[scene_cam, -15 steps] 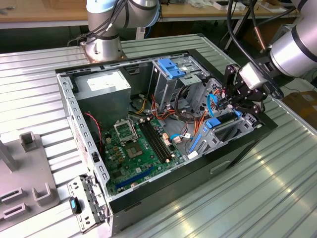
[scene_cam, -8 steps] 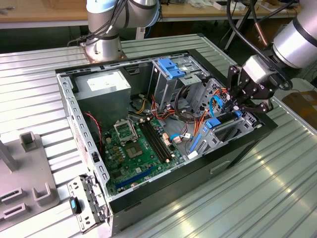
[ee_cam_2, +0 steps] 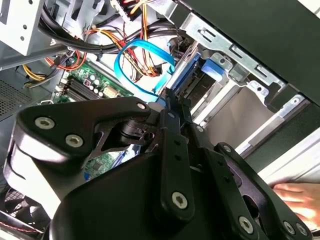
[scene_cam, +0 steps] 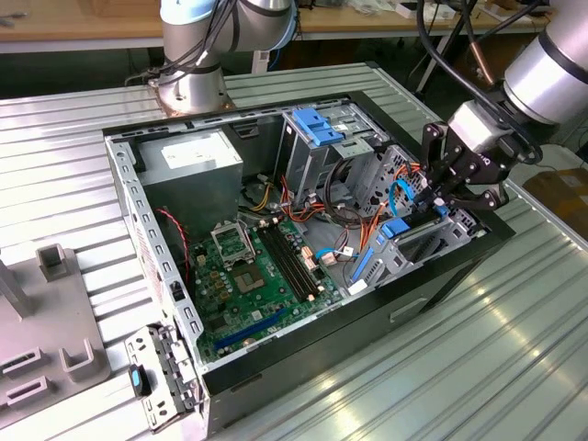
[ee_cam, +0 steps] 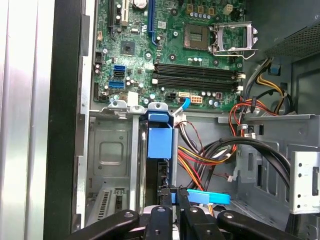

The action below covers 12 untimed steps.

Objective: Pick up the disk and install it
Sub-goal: 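Insert the first disk wire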

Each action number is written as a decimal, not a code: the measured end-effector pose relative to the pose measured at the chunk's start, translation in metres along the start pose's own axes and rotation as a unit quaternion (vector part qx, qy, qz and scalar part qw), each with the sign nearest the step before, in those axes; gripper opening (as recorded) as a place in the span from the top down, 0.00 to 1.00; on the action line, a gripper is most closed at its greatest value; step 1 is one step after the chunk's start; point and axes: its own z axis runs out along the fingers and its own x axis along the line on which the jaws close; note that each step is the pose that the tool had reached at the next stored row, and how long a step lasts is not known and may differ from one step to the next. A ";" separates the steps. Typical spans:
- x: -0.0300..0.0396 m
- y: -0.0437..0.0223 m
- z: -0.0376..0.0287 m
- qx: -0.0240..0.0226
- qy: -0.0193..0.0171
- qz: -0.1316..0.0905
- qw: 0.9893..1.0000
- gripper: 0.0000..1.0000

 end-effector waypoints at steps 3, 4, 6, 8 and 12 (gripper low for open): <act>-0.0001 0.0019 0.0001 0.000 0.001 0.000 1.000 0.84; -0.0001 0.0019 0.0001 0.000 0.001 0.000 1.000 0.84; -0.0002 0.0020 0.0002 0.000 0.002 0.000 1.000 0.84; 0.0000 0.0020 0.0001 0.000 0.003 0.001 1.000 0.84; 0.0002 0.0020 0.0002 -0.004 0.007 0.002 1.000 0.84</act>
